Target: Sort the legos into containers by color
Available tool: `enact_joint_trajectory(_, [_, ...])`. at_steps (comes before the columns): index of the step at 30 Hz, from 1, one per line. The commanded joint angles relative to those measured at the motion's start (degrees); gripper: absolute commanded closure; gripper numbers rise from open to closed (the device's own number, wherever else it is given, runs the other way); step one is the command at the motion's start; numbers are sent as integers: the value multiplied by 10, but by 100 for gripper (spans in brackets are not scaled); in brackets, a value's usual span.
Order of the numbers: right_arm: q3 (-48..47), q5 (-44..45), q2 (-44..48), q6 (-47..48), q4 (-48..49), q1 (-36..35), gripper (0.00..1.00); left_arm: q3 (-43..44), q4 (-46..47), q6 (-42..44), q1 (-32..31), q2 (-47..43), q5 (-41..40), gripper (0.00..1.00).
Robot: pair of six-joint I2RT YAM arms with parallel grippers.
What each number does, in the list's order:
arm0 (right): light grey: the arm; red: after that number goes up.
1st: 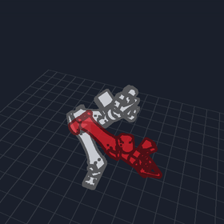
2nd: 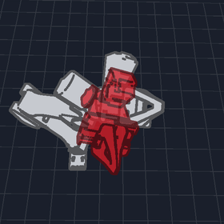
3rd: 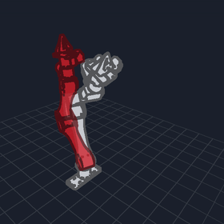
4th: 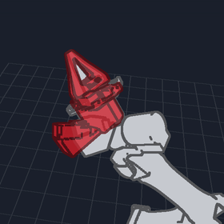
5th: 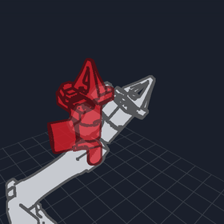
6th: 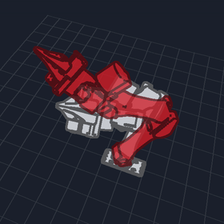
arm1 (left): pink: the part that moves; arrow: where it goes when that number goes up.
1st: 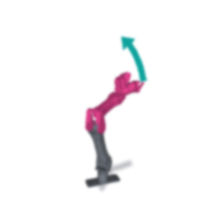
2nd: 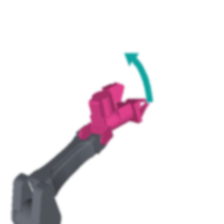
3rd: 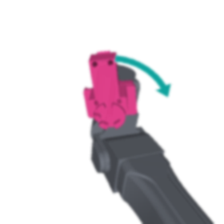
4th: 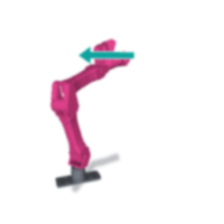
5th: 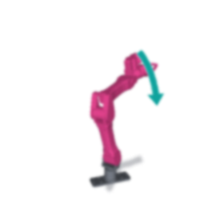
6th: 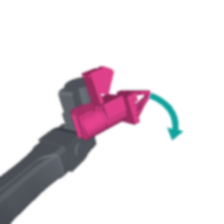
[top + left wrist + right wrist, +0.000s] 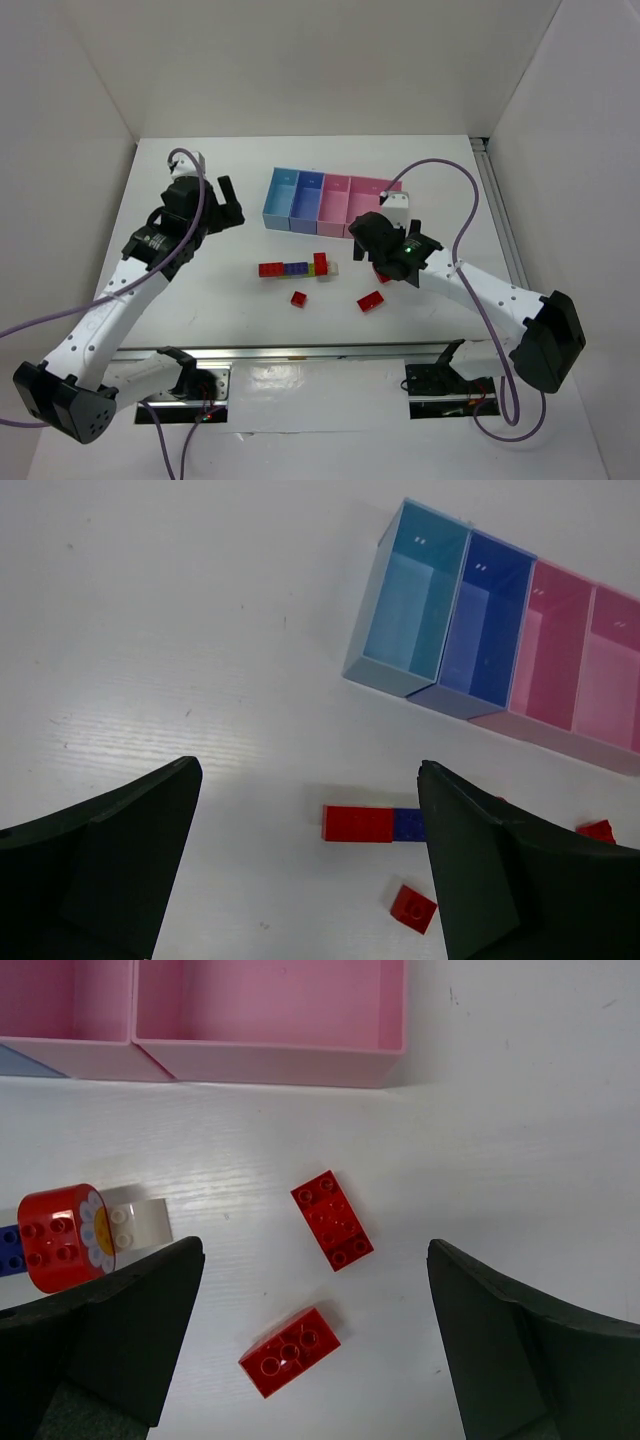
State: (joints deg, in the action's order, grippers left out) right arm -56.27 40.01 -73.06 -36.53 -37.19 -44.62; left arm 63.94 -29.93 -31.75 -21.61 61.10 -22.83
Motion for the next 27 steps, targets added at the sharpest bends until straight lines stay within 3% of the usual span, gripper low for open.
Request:
enact_joint_trajectory(1, [-4, -5, 19, 8, 6, -5, 0, 15, -8, 10, 2, -1, 31, 0])
enact_joint_trajectory(10, [-7, 20, 30, 13, -31, -5, 0, 15, -20, 10, 2, -6, 19, 0])
enact_joint_trajectory(15, [-35, 74, 30, -47, -108, -5, 0, -14, -9, 8, -16, 4, -7, 0])
enact_joint_trajectory(18, [-18, 75, 48, -16, -86, -10, 6, -15, -9, 13, -34, 18, -1, 0])
enact_joint_trajectory(20, [-18, 44, 54, -20, -86, -10, 6, -8, -14, 26, -50, 24, 5, 2])
enact_joint_trajectory(27, [73, -187, 84, 56, 83, -10, 10, 20, -54, 37, -72, 103, 17, 13])
